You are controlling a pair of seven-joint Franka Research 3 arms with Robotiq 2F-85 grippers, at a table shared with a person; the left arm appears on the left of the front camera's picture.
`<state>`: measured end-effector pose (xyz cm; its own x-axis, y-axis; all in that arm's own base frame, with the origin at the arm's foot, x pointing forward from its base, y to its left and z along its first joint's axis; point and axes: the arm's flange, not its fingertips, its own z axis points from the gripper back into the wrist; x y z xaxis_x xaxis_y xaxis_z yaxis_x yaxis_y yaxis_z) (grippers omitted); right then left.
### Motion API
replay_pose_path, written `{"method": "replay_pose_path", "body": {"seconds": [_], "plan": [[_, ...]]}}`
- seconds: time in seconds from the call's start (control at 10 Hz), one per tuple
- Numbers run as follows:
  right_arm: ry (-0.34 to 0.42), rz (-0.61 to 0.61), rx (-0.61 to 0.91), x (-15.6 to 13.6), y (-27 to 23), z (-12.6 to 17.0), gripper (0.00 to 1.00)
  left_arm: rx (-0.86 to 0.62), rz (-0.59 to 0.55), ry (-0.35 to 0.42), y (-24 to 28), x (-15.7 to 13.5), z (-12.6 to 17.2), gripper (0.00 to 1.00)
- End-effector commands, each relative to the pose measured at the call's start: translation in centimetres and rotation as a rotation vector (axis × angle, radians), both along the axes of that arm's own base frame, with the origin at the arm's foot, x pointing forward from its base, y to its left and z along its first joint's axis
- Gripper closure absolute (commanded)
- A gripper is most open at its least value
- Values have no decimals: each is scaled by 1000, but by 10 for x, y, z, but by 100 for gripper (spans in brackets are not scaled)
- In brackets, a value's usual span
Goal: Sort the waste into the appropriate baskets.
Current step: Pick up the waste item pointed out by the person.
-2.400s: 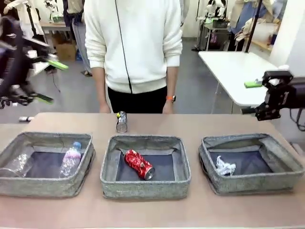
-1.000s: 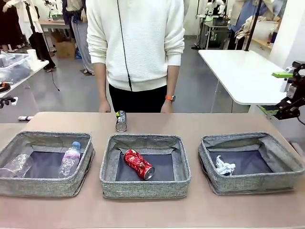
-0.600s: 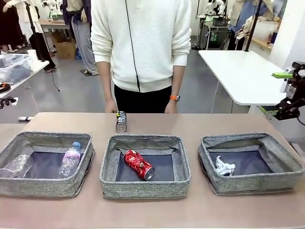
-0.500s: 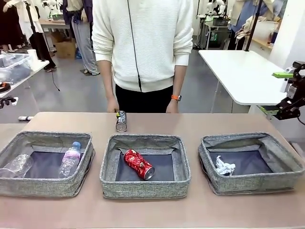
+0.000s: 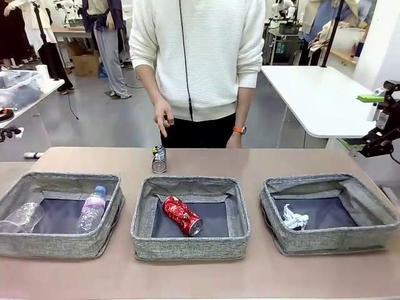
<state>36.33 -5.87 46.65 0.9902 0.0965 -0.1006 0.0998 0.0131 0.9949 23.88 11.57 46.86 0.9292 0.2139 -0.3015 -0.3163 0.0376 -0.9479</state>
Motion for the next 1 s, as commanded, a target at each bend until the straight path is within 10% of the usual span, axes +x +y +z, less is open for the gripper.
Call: {"method": "replay_pose_path", "body": {"seconds": [0.0, 0.7, 0.9], "plan": [[-8, -8, -2, -1, 2, 1, 0, -13, -6, -18, -1, -2, 2, 0], [-8, -8, -2, -1, 2, 1, 0, 0, 0, 0, 0, 0, 0, 0], [-8, -8, -2, -1, 2, 1, 0, 248, -83, 88, -51, 69, 35, 0]]}}
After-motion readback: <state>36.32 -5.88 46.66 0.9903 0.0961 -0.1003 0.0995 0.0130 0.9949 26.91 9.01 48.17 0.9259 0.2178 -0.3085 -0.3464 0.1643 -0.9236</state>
